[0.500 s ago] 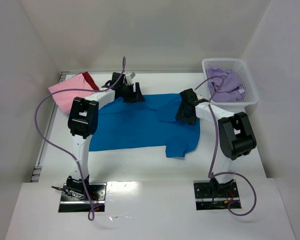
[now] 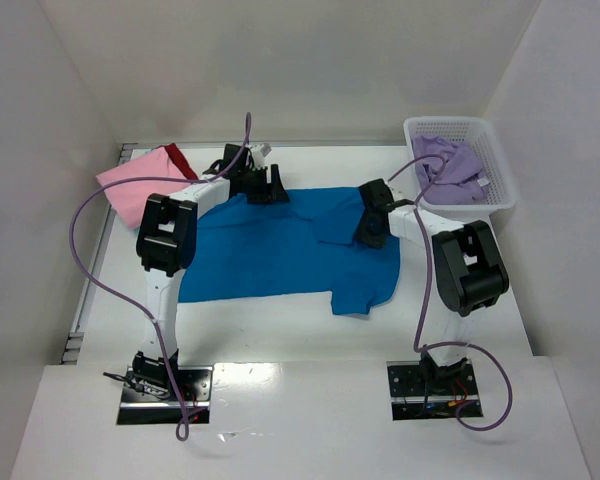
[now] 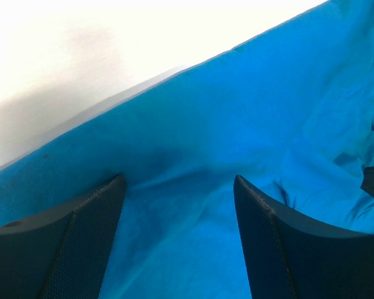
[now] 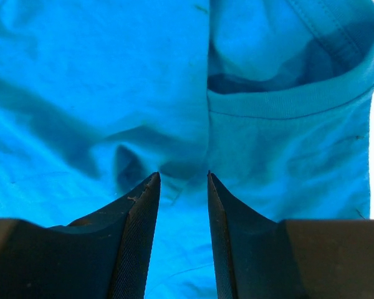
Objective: Fold and stack the t-shirts
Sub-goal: Fold the flattened tshirt in 1/3 of the way
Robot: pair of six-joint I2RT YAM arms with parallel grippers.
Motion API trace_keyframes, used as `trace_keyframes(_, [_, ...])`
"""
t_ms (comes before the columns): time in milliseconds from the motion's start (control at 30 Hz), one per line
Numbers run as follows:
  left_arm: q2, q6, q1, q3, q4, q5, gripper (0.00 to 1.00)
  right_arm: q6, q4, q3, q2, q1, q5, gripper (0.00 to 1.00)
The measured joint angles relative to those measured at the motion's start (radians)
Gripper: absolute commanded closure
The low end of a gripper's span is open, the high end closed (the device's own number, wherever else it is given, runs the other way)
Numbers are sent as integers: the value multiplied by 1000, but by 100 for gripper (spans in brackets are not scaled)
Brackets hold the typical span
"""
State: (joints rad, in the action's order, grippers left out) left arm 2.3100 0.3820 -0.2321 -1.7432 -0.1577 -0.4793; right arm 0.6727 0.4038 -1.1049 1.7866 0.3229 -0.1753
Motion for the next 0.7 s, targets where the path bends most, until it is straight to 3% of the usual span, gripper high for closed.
trace_keyframes(133, [0, -10, 0, 0, -1, -1, 21, -1, 0, 0, 16, 0, 3, 64])
trace_keyframes(433, [0, -11, 0, 0, -2, -2, 21, 0, -6, 0, 23, 0, -8, 99])
trace_keyframes(700, [0, -11, 0, 0, -2, -2, 21, -1, -6, 0, 23, 0, -59, 100])
